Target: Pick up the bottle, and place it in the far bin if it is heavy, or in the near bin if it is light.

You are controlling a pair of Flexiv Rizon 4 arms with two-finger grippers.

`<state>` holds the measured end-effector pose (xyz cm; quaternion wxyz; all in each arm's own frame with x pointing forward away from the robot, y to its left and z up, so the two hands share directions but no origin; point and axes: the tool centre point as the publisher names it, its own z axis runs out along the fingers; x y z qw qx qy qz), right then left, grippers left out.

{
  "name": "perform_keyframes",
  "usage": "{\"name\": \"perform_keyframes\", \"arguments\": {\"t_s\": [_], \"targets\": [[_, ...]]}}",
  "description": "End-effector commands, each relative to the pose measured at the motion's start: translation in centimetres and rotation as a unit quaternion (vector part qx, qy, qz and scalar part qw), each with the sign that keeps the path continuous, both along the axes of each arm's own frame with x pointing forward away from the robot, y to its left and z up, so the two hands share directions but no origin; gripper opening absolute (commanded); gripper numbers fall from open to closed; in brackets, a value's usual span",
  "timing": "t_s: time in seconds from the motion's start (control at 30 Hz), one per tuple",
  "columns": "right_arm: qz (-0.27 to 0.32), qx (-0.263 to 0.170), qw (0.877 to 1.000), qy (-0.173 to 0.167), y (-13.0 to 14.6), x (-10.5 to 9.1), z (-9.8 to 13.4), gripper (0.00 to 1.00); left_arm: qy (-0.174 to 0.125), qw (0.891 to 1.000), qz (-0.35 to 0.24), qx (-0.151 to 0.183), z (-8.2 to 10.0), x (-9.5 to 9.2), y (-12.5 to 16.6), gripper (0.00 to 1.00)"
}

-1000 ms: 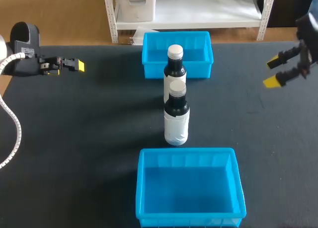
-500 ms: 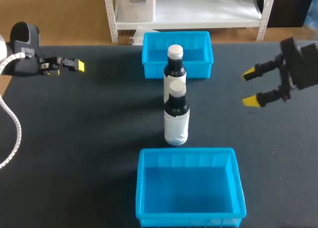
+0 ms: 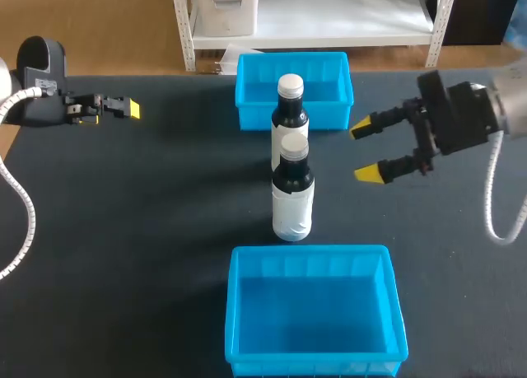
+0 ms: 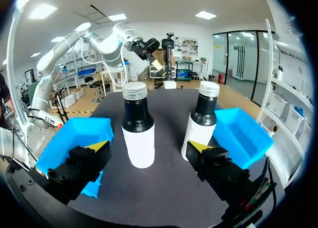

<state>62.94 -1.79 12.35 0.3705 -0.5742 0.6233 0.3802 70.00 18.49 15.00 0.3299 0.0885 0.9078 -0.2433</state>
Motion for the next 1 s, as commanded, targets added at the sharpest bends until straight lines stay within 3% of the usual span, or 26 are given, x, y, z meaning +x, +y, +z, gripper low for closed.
{"name": "perform_keyframes", "arguments": {"t_s": [0.03, 0.47, 1.0], "targets": [[0.009, 0.007, 1.0, -0.004, 1.8, 0.2, -0.4, 1.0, 0.0, 1.0, 0.0, 0.0, 0.0, 0.0, 0.0, 1.0], [0.047, 0.044, 0.998, 0.001, 5.6, -1.8, 0.2, 1.0, 0.0, 1.0, 0.0, 0.0, 0.0, 0.0, 0.0, 1.0], [0.049, 0.058, 0.997, 0.02, 8.9, -1.4, -0.2, 1.0, 0.0, 1.0, 0.0, 0.0, 0.0, 0.0, 0.0, 1.0]]}}
